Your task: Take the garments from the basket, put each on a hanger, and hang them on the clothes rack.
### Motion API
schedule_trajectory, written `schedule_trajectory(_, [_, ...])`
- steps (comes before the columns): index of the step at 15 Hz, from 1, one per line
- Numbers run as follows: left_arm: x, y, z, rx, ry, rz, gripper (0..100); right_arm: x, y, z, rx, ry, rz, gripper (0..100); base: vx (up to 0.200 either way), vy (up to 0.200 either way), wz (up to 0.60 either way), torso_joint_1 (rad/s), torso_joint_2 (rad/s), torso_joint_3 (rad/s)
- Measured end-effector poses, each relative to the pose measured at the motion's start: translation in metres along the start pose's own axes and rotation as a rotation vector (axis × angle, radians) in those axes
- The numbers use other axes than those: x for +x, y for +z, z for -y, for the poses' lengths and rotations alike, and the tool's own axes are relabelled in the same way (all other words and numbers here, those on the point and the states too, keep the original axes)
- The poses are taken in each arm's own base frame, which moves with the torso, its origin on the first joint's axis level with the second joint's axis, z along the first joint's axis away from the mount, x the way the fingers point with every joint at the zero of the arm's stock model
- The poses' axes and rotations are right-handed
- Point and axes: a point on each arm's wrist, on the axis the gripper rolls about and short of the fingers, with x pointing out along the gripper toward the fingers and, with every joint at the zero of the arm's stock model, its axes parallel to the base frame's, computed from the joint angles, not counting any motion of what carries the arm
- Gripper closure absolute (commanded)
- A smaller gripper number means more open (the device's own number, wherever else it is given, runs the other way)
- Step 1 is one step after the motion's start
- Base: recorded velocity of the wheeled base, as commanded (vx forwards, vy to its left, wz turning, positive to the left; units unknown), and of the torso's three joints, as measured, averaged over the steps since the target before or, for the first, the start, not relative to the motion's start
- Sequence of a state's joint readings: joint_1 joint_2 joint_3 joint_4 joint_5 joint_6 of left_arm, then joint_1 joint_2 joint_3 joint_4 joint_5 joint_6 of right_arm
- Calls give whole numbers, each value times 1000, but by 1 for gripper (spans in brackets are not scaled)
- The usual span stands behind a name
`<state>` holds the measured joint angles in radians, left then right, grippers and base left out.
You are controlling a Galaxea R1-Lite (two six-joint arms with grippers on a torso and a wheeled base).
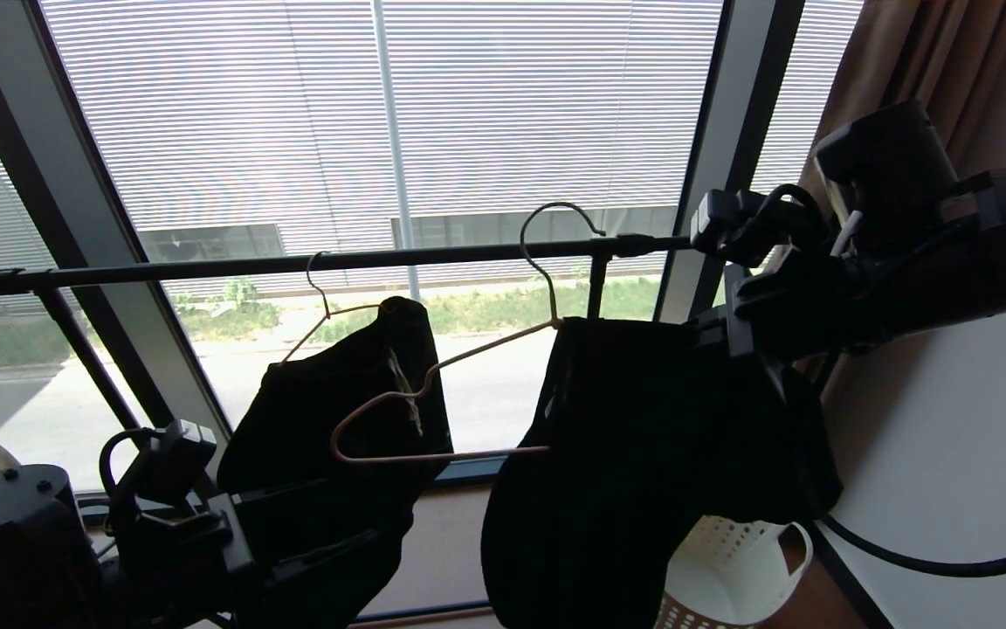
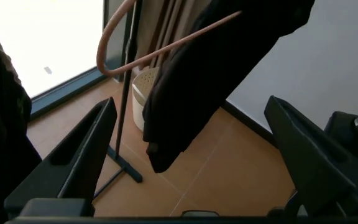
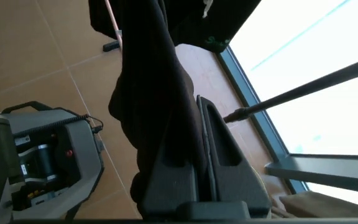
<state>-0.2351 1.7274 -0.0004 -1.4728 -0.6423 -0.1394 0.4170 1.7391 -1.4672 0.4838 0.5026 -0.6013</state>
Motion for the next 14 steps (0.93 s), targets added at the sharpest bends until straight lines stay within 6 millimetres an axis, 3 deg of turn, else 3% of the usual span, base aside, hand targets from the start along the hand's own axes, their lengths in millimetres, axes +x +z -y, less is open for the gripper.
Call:
schedule_trajectory(10, [16,-20,-15,-60,-148,-81,0,-14,-2,6,13,154,149,100,0,0,0,0,0,0])
schedule_trajectory(14, [21,-17,-19,-55,-193,-75,0,-14,-3,5,3,197,177,100,0,0,0,0,0,0])
